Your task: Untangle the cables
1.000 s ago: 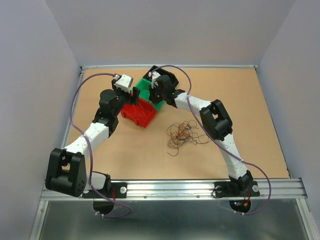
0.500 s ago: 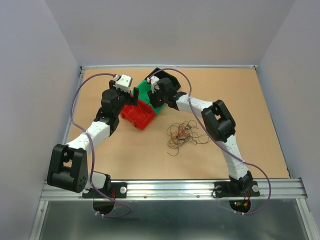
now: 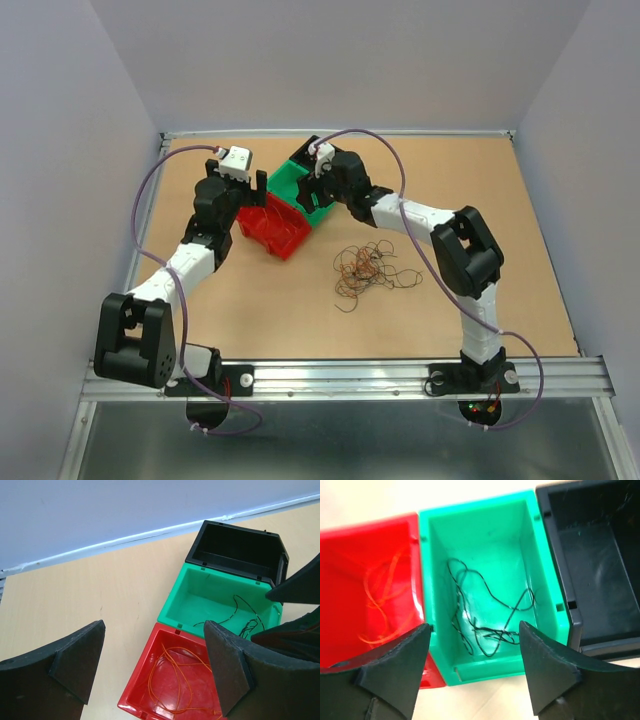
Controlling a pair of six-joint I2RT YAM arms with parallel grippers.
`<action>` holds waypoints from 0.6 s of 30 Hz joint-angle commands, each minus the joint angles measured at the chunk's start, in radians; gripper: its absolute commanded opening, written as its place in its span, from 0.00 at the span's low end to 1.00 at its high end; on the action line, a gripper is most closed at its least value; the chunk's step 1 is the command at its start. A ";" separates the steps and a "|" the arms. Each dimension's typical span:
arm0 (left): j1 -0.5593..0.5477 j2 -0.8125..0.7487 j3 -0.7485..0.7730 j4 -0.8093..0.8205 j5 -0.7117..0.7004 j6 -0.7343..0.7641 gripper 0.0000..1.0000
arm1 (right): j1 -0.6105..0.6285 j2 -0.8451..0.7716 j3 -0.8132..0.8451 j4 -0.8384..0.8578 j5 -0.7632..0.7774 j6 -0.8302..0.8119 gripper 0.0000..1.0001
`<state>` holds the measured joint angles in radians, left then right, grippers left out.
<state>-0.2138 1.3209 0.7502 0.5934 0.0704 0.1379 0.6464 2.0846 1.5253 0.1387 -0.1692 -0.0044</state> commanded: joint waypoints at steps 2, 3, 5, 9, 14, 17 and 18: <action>0.005 -0.055 0.028 0.040 -0.004 0.002 0.92 | -0.004 -0.051 -0.024 0.111 -0.078 0.017 0.84; 0.005 -0.061 0.026 0.039 -0.004 0.003 0.92 | -0.004 -0.044 -0.017 0.105 -0.090 0.014 0.85; 0.005 -0.066 0.024 0.040 -0.006 0.003 0.92 | -0.001 -0.025 0.009 0.084 -0.122 0.014 0.86; 0.007 -0.071 0.024 0.039 -0.001 0.005 0.92 | 0.006 0.022 0.056 0.053 -0.122 -0.023 0.84; 0.007 -0.071 0.023 0.039 0.000 0.008 0.92 | 0.018 0.060 0.085 0.039 -0.187 -0.057 0.75; 0.007 -0.072 0.024 0.039 -0.003 0.009 0.92 | 0.024 0.075 0.099 0.029 -0.211 -0.065 0.69; 0.007 -0.072 0.024 0.039 -0.001 0.011 0.92 | 0.024 0.078 0.099 0.027 -0.216 -0.066 0.68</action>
<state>-0.2138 1.2869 0.7502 0.5930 0.0704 0.1398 0.6544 2.1586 1.5517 0.1596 -0.3302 -0.0399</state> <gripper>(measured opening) 0.920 0.697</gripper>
